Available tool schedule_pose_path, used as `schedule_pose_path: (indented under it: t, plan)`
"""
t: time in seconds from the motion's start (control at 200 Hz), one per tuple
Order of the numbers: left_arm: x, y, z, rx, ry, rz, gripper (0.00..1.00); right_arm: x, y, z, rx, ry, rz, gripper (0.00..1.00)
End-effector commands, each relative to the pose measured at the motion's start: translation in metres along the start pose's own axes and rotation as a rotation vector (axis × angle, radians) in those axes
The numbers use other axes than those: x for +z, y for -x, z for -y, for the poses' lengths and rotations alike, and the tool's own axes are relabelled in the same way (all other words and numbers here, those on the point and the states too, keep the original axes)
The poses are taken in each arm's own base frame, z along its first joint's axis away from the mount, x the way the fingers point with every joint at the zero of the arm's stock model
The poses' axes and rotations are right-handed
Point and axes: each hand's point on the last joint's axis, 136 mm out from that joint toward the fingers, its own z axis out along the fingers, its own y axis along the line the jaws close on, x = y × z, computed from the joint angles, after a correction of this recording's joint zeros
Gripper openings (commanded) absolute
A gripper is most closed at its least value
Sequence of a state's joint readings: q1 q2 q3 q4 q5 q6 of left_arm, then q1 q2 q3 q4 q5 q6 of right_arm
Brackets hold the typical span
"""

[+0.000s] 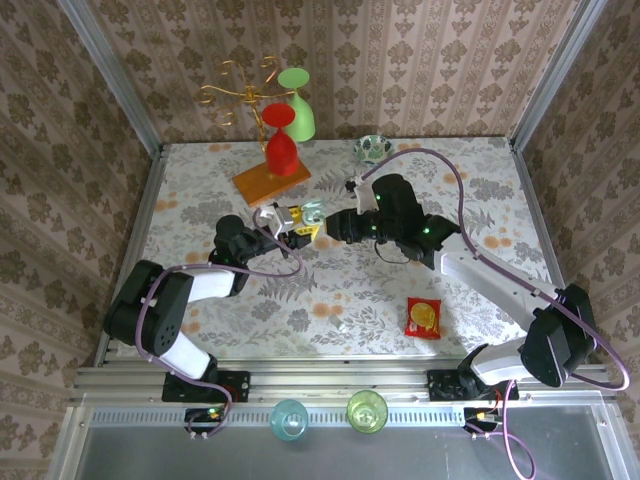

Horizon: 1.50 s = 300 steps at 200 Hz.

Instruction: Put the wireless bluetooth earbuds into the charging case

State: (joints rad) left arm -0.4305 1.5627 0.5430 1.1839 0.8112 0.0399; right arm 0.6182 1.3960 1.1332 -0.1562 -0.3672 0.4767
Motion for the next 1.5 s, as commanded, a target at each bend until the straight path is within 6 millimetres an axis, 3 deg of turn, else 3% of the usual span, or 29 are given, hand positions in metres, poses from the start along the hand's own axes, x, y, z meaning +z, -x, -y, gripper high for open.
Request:
schedule_pose_path:
  t: [0.0, 0.35, 0.655, 1.02, 1.145, 1.355, 1.495]
  plan:
    - [0.0, 0.014, 0.007, 0.07, -0.043, 0.048, 0.19, 0.004, 0.022, -0.018, -0.026, 0.062, 0.044, 0.24]
    - [0.003, 0.017, 0.016, 0.084, -0.074, 0.059, 0.19, 0.023, 0.028, -0.022, -0.044, 0.091, 0.023, 0.21]
    - [0.003, 0.021, 0.015, 0.086, -0.074, 0.063, 0.19, 0.04, 0.016, -0.012, -0.023, 0.081, -0.019, 0.2]
    - [0.006, 0.018, 0.013, 0.088, -0.068, 0.056, 0.19, 0.052, 0.006, -0.021, -0.059, 0.086, -0.097, 0.22]
    - [0.004, 0.015, 0.013, 0.088, -0.059, 0.05, 0.19, 0.041, 0.013, -0.018, -0.084, 0.042, -0.057, 0.23]
    - [0.002, 0.009, 0.008, 0.094, -0.033, 0.037, 0.19, 0.012, 0.035, -0.025, -0.111, 0.01, 0.068, 0.34]
    - [0.003, 0.006, 0.0, 0.104, 0.011, 0.027, 0.19, 0.011, 0.036, -0.01, -0.073, -0.08, 0.1, 0.33]
